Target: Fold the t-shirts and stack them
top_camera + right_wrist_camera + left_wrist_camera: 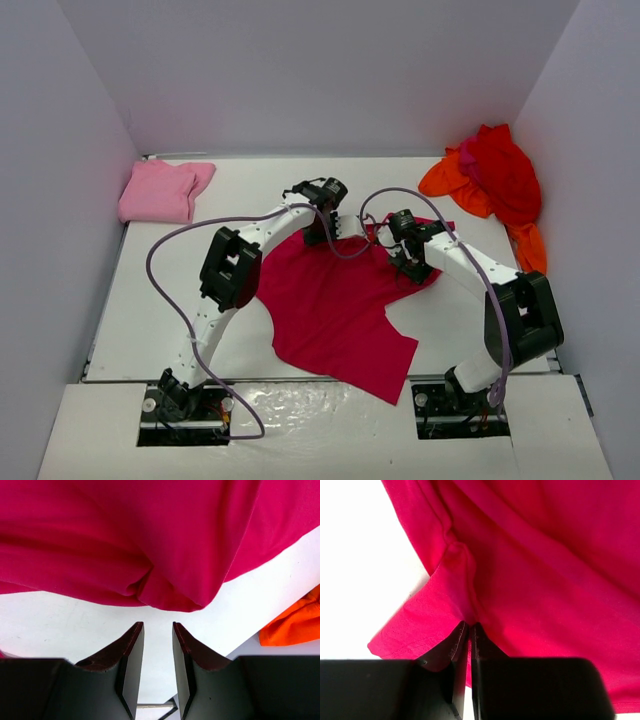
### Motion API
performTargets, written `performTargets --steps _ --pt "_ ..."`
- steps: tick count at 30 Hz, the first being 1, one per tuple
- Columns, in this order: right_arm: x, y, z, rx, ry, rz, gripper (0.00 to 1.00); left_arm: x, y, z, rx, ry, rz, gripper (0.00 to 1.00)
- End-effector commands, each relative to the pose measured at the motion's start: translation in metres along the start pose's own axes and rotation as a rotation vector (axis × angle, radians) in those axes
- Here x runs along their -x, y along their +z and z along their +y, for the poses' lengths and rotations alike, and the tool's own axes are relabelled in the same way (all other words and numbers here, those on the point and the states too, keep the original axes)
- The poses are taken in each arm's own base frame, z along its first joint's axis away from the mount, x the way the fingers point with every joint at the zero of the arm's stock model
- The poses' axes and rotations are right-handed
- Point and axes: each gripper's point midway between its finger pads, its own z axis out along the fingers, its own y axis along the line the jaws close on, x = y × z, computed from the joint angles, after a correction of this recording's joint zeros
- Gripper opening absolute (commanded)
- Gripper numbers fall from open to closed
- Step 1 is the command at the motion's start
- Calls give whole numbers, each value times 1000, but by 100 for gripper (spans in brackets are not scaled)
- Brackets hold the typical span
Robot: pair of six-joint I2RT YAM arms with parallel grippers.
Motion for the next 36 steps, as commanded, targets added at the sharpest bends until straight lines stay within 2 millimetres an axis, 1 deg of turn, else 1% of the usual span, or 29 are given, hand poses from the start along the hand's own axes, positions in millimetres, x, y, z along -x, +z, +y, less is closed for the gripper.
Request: performTargets --steps 1,2,5,7,9,13,14,15,17,18,19,21,22,23,24,25,26,28,29,31,32,33,34,36 --pt "30 -10 -1 14 -11 -120 27 42 -32 5 61 65 -105 0" --pt "32 -10 0 18 -10 -125 27 41 -30 6 64 68 -97 0" --pt "31 -13 -3 3 -9 -132 27 40 -34 8 78 65 -82 0" --pt "29 -15 -6 -17 -9 -134 27 38 -48 12 107 63 -63 0" --pt "27 -17 -9 -29 -8 -139 27 38 -63 15 136 63 -59 0" --pt "29 -21 -10 -27 6 -168 27 39 -116 19 214 84 -62 0" --pt "30 -22 -10 -26 8 -174 27 39 -125 17 216 85 -58 0" --pt "31 -24 -10 -27 10 -184 27 41 -136 13 214 87 -58 0" --pt "32 -27 -12 -35 15 -195 27 43 -147 -3 180 98 -40 0" --pt "32 -29 -13 -41 16 -201 27 50 -157 -13 175 116 -47 0" --pt "32 -32 -15 -50 19 -208 27 56 -161 -31 145 139 -37 0" --pt "32 -38 -20 -68 27 -226 27 72 -170 -58 113 159 -54 0" --pt "32 -41 -22 -77 29 -233 27 78 -170 -71 91 182 -51 0" --pt "32 -44 -25 -88 32 -240 27 87 -168 -94 47 189 -53 0" --pt "31 -46 -27 -96 34 -243 27 92 -169 -110 4 185 -63 0" --pt "29 -48 -29 -104 39 -244 27 97 -166 -127 -52 189 -68 0" --pt "26 -51 -32 -117 44 -247 27 104 -157 -151 -123 192 -69 0" --pt "24 -53 -35 -129 46 -248 27 113 -147 -185 -231 185 -78 0" --pt "22 -54 -35 -133 49 -248 28 114 -135 -193 -257 191 -67 0" --pt "18 -54 -36 -141 51 -242 30 120 -116 -199 -258 218 -74 0" --pt "17 -54 -37 -145 52 -239 31 117 -109 -202 -270 223 -60 0" --pt "15 -53 -38 -151 56 -231 32 117 -100 -203 -275 223 -51 5" --pt "12 -52 -39 -159 61 -221 34 119 -90 -203 -274 222 -48 13" --pt "10 -51 -41 -167 64 -213 35 119 -81 -199 -264 212 -50 21"
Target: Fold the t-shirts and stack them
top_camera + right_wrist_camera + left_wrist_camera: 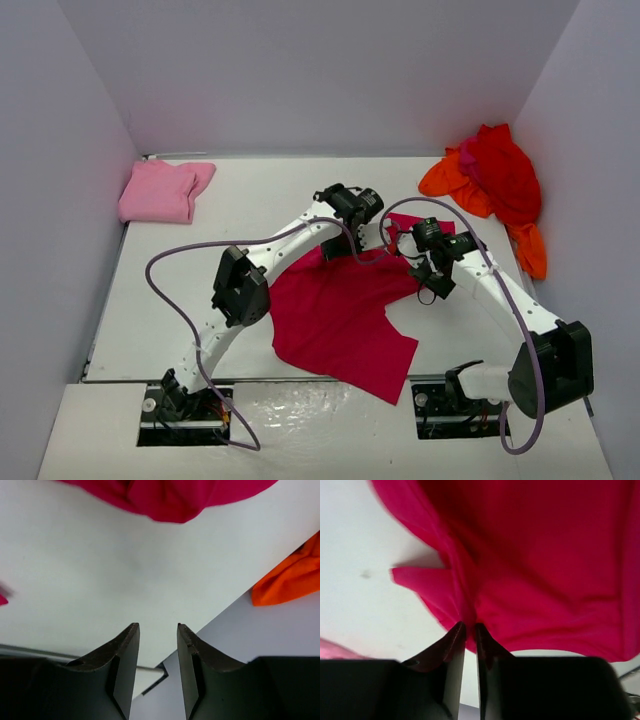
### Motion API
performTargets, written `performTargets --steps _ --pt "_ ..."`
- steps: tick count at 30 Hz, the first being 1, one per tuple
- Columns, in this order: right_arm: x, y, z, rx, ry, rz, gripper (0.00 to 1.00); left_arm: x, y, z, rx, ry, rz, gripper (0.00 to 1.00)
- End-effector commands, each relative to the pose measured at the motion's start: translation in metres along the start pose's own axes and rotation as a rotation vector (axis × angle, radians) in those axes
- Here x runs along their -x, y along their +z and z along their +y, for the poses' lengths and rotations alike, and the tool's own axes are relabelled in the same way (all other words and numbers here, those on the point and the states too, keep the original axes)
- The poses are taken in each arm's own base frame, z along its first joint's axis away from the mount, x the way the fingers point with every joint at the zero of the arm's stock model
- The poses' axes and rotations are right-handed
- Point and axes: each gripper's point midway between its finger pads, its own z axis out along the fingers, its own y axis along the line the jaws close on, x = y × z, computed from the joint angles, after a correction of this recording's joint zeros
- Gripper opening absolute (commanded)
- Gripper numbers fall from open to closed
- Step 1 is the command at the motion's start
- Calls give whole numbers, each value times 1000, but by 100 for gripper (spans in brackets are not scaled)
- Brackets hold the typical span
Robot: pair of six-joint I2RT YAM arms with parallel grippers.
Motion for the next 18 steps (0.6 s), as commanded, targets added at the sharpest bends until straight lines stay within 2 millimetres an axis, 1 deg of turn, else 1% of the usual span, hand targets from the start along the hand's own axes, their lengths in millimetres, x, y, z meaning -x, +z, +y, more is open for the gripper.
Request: performTargets --steps 1,2,5,7,10,11,12,13,15,16,18 --pt "65 -4 -37 -144 101 -235 35 62 -11 -118 -226 329 -174 38" --pt "64 -4 -38 -147 103 -236 35 66 -11 -114 -205 326 -193 62" --pt "65 -4 -41 -149 109 -243 36 65 -25 -98 -154 317 -236 64" --pt "67 -3 -43 -150 115 -245 36 59 -35 -79 -84 324 -231 65" --pt "69 -5 -49 -163 123 -246 36 38 -30 -51 1 318 -208 69" --pt "70 -6 -51 -170 129 -247 36 27 -29 -40 38 320 -193 70" --pt "71 -6 -52 -170 132 -247 36 21 -34 -26 80 317 -202 71" --pt "73 -6 -52 -168 135 -250 36 12 -34 -16 108 315 -198 71" --pt "77 -6 -53 -161 141 -256 36 -9 -23 -6 128 319 -164 72" --pt "79 -5 -53 -156 145 -258 36 -18 -16 5 145 307 -155 72" --pt "85 -3 -53 -145 158 -259 36 -41 -3 34 198 263 -130 72"
